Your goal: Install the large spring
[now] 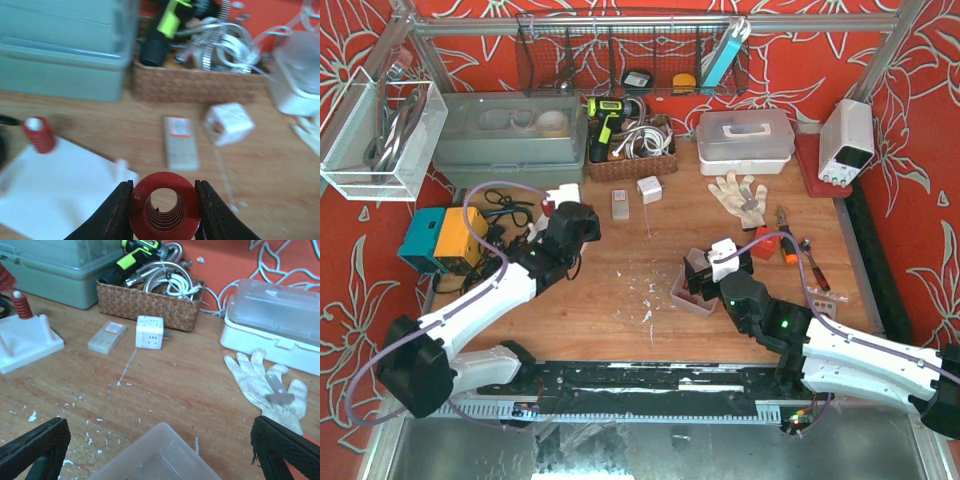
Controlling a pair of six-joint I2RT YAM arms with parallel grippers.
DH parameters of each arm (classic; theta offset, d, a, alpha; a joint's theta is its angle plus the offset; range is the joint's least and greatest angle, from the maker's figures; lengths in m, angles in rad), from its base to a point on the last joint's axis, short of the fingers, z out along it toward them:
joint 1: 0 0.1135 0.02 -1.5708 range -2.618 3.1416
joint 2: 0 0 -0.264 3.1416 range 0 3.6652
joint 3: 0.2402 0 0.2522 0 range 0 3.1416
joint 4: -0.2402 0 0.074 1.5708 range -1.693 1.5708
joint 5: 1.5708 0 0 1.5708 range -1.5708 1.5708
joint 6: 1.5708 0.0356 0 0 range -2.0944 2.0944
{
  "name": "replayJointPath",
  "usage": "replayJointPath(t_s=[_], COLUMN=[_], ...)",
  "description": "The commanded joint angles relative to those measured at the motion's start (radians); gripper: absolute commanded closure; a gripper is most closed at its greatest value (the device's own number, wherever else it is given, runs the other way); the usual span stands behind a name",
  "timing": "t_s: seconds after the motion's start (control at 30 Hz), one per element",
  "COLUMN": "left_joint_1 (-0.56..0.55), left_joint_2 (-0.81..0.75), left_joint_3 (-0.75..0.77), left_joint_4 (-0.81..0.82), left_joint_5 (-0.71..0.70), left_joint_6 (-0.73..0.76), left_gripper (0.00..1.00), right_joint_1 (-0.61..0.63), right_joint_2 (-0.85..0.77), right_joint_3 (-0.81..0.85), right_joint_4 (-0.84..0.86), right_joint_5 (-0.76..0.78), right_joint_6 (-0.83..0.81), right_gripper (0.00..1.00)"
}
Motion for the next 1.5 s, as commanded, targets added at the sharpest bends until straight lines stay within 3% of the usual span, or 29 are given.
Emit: replayJointPath(t_s=[0.0,0.3,0.47,0.93,1.47], left_joint_1=[0.098,0.311,0.372,0.426,0.468], left_joint_2=[0.054,0.133,0.187,0.272,0.301], left_joint_3=[0.04,0.031,0.04,0.048,-0.007], left_joint_4=[0.001,0.02,0.01,-0.017,0.032], left_joint_5=[-0.19,-0.197,-0.192,-0.205,-0.104], left_joint_6=[0.025,0.012,0.013,-0.004,-0.051], left_gripper=[1.0,1.0,1.0,1.0,1.0], right_joint_1=[-0.011,-0.015,-0.016,-0.023,-0.028], right_joint_2=[-0.016,0.031,0.043,0.075,0.083], right_joint_3=[-0.034,-0.007,0.0,0.007,0.007], right_joint_4=[0.025,-0.004,-0.008,-0.001,-0.001], right_joint_5=[0.061,0.037,0.028,0.02,0.011], right_joint_6=[0.062,0.084,0.08,0.067,0.066], right_gripper=[0.01,0.01,0.01,0.01,0.01])
